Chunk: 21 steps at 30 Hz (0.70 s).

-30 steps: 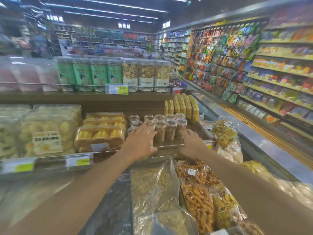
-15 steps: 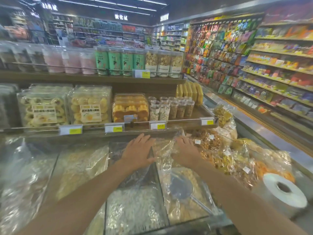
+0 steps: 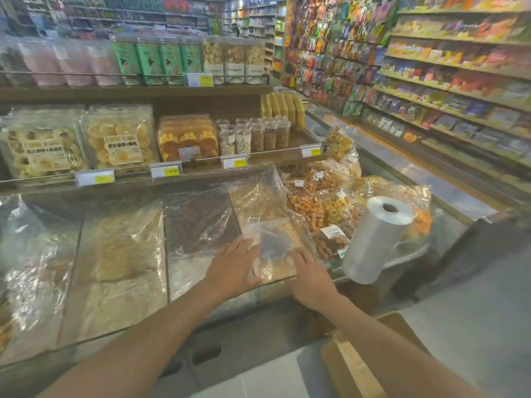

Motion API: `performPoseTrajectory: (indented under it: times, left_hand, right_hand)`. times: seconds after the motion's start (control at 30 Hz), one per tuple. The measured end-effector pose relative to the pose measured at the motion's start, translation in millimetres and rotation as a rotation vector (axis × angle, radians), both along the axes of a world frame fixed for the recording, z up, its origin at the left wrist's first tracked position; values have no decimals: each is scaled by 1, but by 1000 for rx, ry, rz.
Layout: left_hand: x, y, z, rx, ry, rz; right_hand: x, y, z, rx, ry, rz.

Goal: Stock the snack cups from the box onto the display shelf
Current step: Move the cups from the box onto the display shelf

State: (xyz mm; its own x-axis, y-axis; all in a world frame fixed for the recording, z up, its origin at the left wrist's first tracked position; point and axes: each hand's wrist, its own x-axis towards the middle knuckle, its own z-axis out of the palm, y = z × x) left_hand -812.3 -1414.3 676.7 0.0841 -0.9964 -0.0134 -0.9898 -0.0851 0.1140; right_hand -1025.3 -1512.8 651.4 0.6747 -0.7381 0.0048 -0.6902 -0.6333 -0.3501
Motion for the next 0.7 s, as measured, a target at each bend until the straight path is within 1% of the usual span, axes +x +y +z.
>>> performPoseTrajectory:
  times: [0.1, 0.23, 0.43, 0.6, 0.7]
  left_hand:
    - [-53, 8, -16, -2, -2, -44]
    - [-132, 16, -38, 28, 20, -88]
    - [-248, 5, -67, 93, 45, -198]
    - [-308, -19, -88, 115, 88, -239]
    - [-339, -44, -102, 134, 94, -271]
  right_hand:
    - [-62, 18, -15, 0, 21, -36]
    - [-148, 36, -28, 39, 88, -134]
    - [-276, 44, -43, 89, 110, -303]
    - [-342, 29, -57, 99, 116, -435]
    - [-376, 8, -66, 82, 105, -477]
